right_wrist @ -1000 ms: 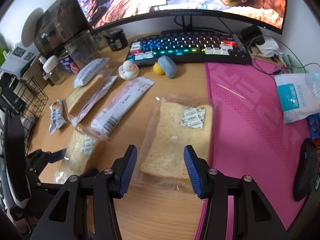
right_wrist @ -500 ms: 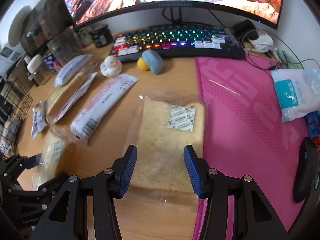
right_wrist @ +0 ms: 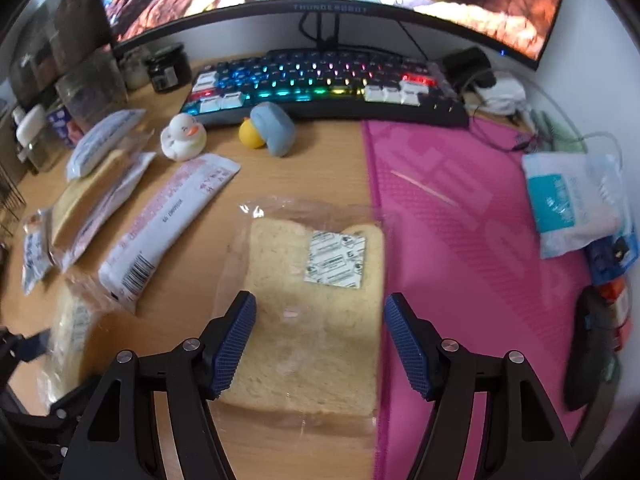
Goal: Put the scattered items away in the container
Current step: 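Grasp a bagged bread slice with the left gripper while the right gripper grasps another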
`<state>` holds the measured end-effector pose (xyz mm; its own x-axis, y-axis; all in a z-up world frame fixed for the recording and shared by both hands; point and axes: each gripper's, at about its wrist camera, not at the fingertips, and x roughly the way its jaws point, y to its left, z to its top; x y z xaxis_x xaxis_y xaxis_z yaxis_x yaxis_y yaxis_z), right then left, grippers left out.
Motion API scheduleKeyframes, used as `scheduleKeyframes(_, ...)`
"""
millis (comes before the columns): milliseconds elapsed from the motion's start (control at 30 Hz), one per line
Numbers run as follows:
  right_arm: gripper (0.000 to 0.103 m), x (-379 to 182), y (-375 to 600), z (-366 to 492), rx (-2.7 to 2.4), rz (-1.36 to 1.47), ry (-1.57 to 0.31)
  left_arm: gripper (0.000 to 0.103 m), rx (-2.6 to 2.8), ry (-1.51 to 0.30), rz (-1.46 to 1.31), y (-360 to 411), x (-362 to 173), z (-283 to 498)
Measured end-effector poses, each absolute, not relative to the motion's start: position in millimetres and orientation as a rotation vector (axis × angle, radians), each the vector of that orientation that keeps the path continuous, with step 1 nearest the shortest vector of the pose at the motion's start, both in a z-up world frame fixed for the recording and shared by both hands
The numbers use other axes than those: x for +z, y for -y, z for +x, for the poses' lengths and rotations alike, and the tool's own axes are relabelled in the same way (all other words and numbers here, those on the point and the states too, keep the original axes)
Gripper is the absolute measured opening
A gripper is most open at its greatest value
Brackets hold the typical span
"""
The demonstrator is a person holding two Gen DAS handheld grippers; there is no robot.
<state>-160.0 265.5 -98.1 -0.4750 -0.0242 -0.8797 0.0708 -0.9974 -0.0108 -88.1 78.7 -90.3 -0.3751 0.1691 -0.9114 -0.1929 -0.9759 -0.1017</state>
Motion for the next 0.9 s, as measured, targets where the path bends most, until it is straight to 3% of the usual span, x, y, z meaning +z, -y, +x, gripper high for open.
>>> scheduleKeyframes(133,0.088,-112,-264,-166,-2.593,1.647,0.016,0.075,2.439,-0.025,-1.615,-79,-91,-89)
scheduleKeyframes(200,0.090,-115,-254,-166,-2.599,1.644,-0.094,0.075,2.436,-0.018,-1.614,-78,-91,-90)
scheduleKeyframes(400,0.103,-123,-245,-166,-2.602,1.633,-0.144,0.075,2.424,-0.018,-1.618,-77,-93,-93)
scheduleKeyframes(667,0.103,-124,-243,-167,-2.587,1.632,-0.156,0.075,2.414,-0.012,-1.619,-75,-93,-94)
scheduleKeyframes(767,0.085,-120,-249,-164,-2.556,1.639,-0.096,0.075,2.416,-0.001,-1.614,-73,-92,-93)
scheduleKeyframes(900,0.080,-119,-250,-159,-2.545,1.633,-0.078,0.075,2.414,0.010,-1.603,-71,-89,-93)
